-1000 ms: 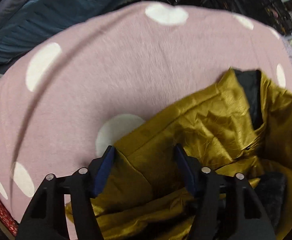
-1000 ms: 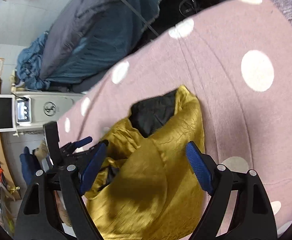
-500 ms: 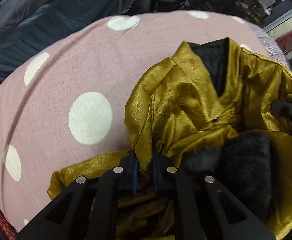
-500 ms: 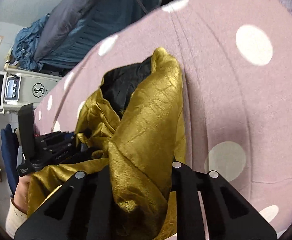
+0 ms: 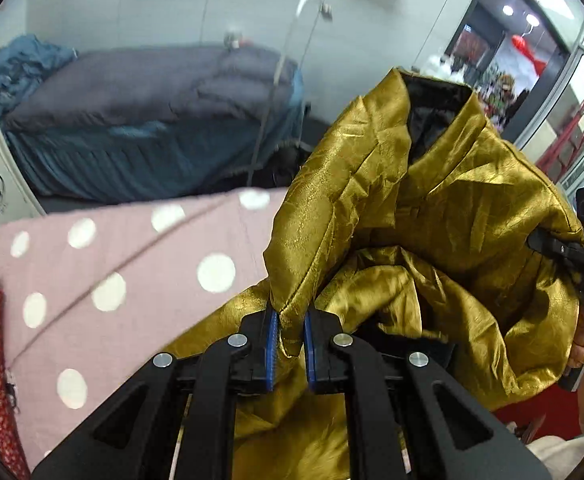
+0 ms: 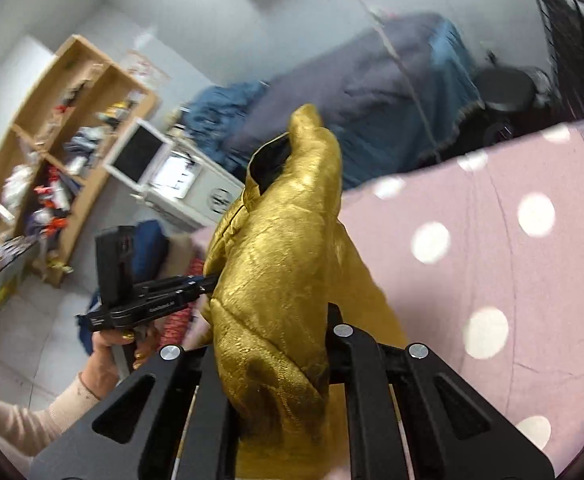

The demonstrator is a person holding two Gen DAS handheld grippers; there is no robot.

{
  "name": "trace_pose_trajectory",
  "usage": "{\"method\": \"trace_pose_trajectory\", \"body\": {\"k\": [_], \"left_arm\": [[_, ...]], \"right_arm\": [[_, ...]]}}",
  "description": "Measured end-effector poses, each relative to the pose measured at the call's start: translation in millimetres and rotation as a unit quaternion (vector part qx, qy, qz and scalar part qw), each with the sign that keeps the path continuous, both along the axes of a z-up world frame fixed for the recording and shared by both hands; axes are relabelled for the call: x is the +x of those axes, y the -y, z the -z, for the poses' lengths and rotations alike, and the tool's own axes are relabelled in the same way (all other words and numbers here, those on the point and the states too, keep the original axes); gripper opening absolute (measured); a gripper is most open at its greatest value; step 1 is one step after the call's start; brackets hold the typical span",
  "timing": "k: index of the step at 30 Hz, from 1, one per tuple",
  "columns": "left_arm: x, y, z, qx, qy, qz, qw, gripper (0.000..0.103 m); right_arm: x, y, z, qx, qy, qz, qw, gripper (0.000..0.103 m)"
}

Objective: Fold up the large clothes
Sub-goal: 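Lift the gold jacket up with both tools and shake it out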

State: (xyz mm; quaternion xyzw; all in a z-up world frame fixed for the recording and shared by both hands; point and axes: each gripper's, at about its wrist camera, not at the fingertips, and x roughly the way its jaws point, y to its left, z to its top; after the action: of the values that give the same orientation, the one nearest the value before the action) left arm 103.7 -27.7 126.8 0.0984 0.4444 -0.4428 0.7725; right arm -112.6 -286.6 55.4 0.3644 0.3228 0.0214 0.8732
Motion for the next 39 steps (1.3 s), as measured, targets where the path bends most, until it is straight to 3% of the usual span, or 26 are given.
{"method": "trace_pose_trajectory", "body": {"k": [4, 7, 11, 14, 18, 23, 25, 26, 29, 31, 33, 34, 35, 36, 39], "left_arm": [[-42, -33, -73, -0.053, 0.052, -0.006, 0.9972, 0.01], [-68, -54, -104, -0.081, 0.073, -0.001, 0.994, 0.01], [-103, -78, -128, -0.098, 0.059, 0.016, 0.9933, 0.01], [-131, -110, -154, -0.148, 0.046, 0.047, 0.9869, 0.01], [-163, -129, -187, -0.199, 0.063, 0.1, 0.9729, 0.01], [-178, -131, -218, -0.23, 0.105, 0.119, 0.9601, 0.01], [-167, -122, -213, -0.23, 0.108, 0.1, 0.9621, 0.01], [-163, -112, -207, -0.228, 0.106, 0.089, 0.9637, 0.01], [-137, -90, -188, -0.198, 0.099, 0.026, 0.9749, 0.01], [-122, -66, -163, -0.154, 0.103, -0.008, 0.9826, 0.013], [-102, -40, -128, -0.125, 0.094, -0.036, 0.9871, 0.031], [-93, -31, -110, -0.118, 0.083, -0.047, 0.9884, 0.052], [-81, -22, -87, -0.11, 0.072, -0.072, 0.9887, 0.083], [-75, -15, -70, -0.096, 0.066, -0.094, 0.9888, 0.091], [-63, 6, -19, -0.053, 0.019, -0.11, 0.9923, 0.093]], "right_arm": [[-22, -12, -74, 0.002, 0.113, -0.034, 0.993, 0.008], [-48, -17, -122, -0.003, 0.171, -0.071, 0.983, 0.008], [-101, -24, -168, -0.02, 0.214, -0.112, 0.97, 0.008], [-144, -27, -188, -0.009, 0.254, -0.138, 0.957, 0.008], [-206, -39, -230, -0.01, 0.34, -0.18, 0.923, 0.008], [-270, -41, -286, -0.004, 0.466, -0.208, 0.86, 0.008], [-274, -30, -294, 0.005, 0.486, -0.193, 0.852, 0.008], [-270, -22, -292, 0.007, 0.486, -0.181, 0.855, 0.008], [-244, 1, -278, 0.021, 0.447, -0.128, 0.885, 0.008], [-222, 16, -257, 0.034, 0.382, -0.071, 0.921, 0.008], [-199, 35, -225, 0.032, 0.297, -0.003, 0.954, 0.01], [-189, 40, -209, 0.023, 0.255, 0.03, 0.966, 0.012], [-172, 51, -185, 0.01, 0.197, 0.071, 0.978, 0.013], [-165, 58, -166, 0.001, 0.154, 0.107, 0.982, 0.025], [-144, 72, -104, -0.016, 0.027, 0.198, 0.98, 0.049]]}}
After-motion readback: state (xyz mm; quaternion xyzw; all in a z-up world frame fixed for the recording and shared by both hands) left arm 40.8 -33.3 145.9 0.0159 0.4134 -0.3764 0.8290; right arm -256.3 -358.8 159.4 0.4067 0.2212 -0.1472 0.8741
